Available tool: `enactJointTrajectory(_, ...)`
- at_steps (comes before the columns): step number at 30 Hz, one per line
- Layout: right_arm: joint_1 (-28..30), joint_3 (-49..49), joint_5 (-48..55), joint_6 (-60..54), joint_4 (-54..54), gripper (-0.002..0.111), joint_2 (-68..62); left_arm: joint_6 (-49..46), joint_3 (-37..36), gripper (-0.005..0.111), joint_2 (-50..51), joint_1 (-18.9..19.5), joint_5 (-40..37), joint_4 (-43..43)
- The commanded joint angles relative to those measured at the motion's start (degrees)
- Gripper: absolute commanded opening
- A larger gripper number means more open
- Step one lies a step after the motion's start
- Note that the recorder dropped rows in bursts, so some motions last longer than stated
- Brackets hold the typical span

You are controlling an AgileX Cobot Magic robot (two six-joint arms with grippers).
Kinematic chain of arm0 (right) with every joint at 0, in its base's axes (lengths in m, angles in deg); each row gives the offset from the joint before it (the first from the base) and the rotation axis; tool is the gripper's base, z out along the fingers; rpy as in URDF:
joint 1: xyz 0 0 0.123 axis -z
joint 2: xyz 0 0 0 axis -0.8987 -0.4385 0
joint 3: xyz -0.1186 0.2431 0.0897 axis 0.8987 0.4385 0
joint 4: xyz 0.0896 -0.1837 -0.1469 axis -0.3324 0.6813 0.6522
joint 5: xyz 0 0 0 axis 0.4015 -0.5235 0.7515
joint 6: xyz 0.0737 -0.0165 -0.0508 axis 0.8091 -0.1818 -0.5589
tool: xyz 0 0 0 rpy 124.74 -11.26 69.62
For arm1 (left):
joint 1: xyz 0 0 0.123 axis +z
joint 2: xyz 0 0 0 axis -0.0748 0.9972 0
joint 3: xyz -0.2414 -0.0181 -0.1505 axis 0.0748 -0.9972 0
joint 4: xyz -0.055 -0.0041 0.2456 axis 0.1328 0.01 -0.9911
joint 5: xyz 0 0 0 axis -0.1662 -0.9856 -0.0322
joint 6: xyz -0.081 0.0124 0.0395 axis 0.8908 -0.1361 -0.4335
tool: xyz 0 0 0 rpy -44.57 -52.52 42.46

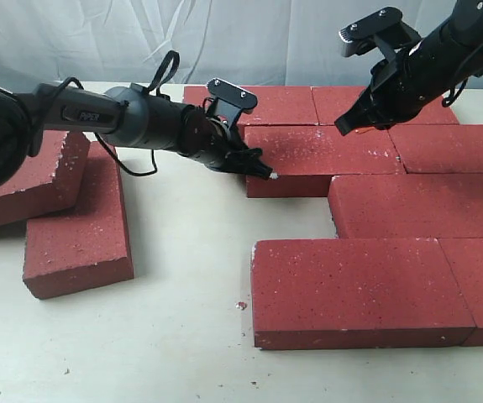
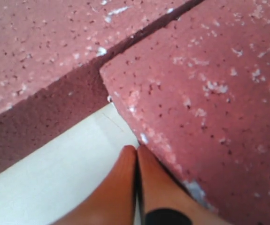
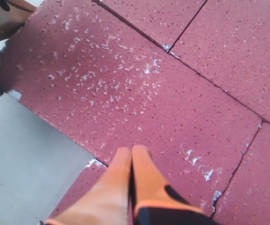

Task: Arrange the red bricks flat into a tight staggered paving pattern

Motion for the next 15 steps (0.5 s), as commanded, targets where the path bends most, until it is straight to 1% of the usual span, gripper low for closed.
enactJointTrajectory(1,0.3,0.3,-0.7,-0.1,-0.7,-0.001,0.2,0.2,0.8,0.0,0.4,-1.0,0.6,0.8)
enactJointTrajectory(4,0.3,0.3,-0.7,-0.1,-0.7,-0.001,0.2,0.2,0.8,0.0,0.4,-0.5,-1.1,-1.2)
enactJointTrajectory(7,0.3,0.3,-0.7,-0.1,-0.7,-0.001,0.2,0.2,0.8,0.0,0.4,0.2,-3.7,-1.3)
enactJointTrajectory(15,0.3,0.3,-0.8,-0.1,-1.1,-0.001,0.2,0.2,0.8,0.0,-1.3,4.2,-7.8,-1.3)
